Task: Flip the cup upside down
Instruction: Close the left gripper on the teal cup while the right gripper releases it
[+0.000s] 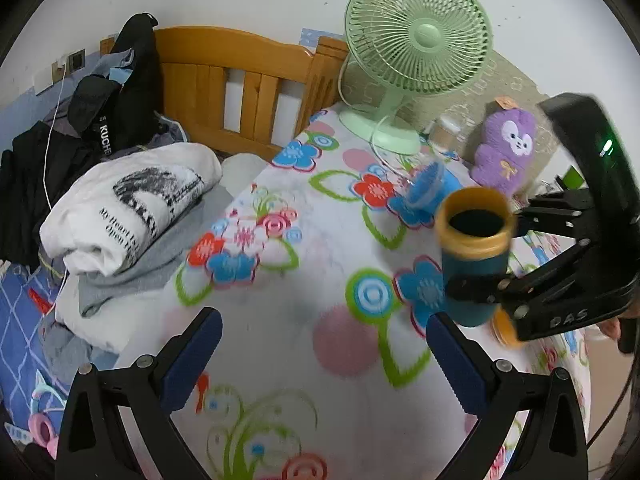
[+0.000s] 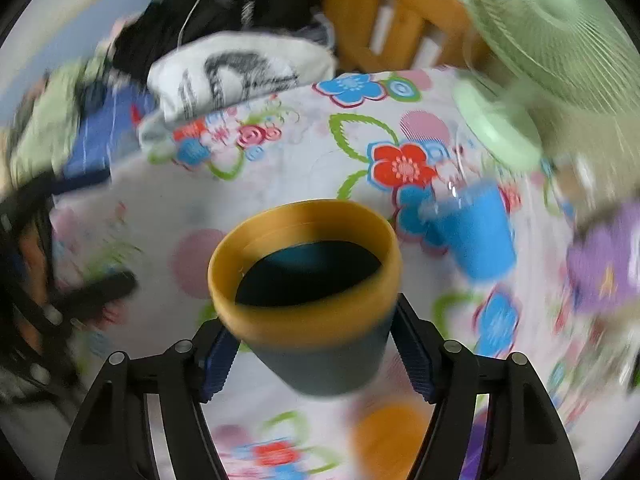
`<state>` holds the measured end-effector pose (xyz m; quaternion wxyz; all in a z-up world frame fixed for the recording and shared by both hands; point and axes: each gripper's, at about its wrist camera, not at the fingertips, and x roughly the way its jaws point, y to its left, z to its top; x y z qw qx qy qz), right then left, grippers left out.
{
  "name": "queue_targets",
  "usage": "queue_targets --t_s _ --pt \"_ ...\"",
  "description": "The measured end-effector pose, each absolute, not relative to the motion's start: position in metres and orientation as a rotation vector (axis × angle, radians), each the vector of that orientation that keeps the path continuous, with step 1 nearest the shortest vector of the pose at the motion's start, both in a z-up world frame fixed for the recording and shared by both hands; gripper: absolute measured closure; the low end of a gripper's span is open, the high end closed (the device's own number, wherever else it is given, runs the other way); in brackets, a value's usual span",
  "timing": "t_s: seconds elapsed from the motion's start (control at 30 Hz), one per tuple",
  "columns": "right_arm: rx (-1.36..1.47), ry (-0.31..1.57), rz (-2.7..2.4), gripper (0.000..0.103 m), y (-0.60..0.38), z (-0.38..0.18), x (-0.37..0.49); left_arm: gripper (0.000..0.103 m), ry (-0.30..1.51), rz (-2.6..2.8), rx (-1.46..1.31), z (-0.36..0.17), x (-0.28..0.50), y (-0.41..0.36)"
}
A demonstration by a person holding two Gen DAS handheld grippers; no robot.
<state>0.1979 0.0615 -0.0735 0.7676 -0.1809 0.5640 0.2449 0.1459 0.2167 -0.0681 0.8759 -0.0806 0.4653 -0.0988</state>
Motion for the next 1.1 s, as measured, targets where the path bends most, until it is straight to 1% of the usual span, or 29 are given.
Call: queue_targets --t_s 0.2,0.3,0.43,0.53,0.6,0.7,0.77,0.87,1.0,1.1 --pt "-0.177 1.233 0.531 0.032 0.05 -0.066 0.133 0.0 0.969 -0.256 -0.16 -0.063 0.098 0.222" --pt "-0.138 1.256 0.54 0.032 0.044 -0.06 0.101 0.0 0.965 -0.274 -0.146 -0.059 0.076 0.227" --pt "-0.173 1.332 0.534 0.032 0.041 -0.058 0.059 0.0 0.966 -0.297 -0.142 -0.056 0.048 0.236" --pt "-0.143 1.447 0.564 0.032 0.037 -0.069 0.03 0.0 0.973 -0.319 -0.143 -0.056 0.03 0.241" --pt "-0.093 1.524 0.585 0.032 0.035 -0.087 0.021 0.0 0.983 -0.334 -0.141 -0.059 0.021 0.241" --pt "-0.049 1.568 0.569 0.032 0.033 -0.107 0.022 0.0 1.0 -0.346 -0.141 -0.063 0.013 0.239" --pt "0.005 1.538 0.566 0.032 0.033 -0.111 0.033 0.0 1.006 -0.35 -0.141 -0.064 0.01 0.238" --pt "0.01 1.482 0.537 0.031 0.035 -0.111 0.048 0.0 1.005 -0.345 -0.136 -0.064 0.008 0.236" --pt "0.013 1.421 0.563 0.02 0.035 -0.105 0.056 0.0 1.0 -0.34 -0.132 -0.062 0.007 0.233" --pt "0.032 1.394 0.576 0.019 0.032 -0.101 0.054 0.0 1.006 -0.343 -0.135 -0.063 0.008 0.23"
